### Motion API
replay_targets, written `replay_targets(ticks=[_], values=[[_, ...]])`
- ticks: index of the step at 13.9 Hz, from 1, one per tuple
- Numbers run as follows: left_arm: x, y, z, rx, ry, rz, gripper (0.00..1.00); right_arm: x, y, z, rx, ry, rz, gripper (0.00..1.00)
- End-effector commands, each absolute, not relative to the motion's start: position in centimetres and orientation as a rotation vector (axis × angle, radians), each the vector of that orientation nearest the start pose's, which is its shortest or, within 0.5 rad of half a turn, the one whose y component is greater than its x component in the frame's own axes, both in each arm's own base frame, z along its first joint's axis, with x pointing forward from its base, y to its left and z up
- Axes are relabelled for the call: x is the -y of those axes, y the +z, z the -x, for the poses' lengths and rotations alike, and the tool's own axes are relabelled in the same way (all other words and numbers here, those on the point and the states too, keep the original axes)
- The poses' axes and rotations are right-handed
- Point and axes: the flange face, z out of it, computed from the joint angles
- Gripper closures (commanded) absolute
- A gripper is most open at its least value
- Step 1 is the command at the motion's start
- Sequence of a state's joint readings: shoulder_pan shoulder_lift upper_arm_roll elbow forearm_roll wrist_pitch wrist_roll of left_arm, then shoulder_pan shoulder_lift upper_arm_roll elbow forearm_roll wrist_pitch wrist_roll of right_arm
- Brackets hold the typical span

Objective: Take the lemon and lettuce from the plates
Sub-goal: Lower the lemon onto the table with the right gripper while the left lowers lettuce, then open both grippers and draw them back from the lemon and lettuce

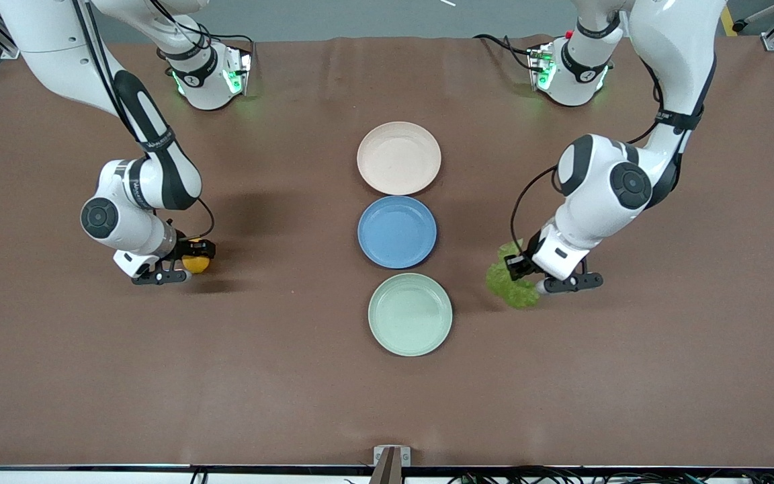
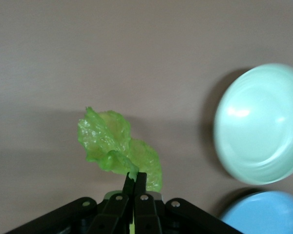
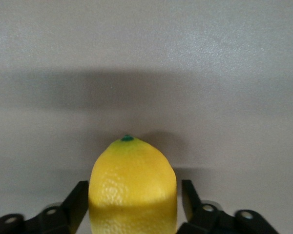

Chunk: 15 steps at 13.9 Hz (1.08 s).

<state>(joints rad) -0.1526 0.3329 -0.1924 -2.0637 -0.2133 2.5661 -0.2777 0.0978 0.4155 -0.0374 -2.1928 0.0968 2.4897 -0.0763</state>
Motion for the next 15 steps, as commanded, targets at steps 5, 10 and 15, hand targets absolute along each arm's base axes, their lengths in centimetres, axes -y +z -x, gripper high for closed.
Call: replay_targets(ticks=[5,10,15], values=[[11.6,23.9,-51.7,-0.192,-0.199,3.287,0.99,-3.0,19.8,-54.8,0.096,0.177,3.076,0.00],[9.3,22.3,-51.1,-0.338,-0.157,3.265,0.97,-2.6,30.1,-61.2,0.114,0.371,3.030,0.00],[9.4,24.0,-52.3,-0.344,-0.215,3.261,0.00,-0.3,41.4,-64.7,0.165,0.365,3.139,0.00]])
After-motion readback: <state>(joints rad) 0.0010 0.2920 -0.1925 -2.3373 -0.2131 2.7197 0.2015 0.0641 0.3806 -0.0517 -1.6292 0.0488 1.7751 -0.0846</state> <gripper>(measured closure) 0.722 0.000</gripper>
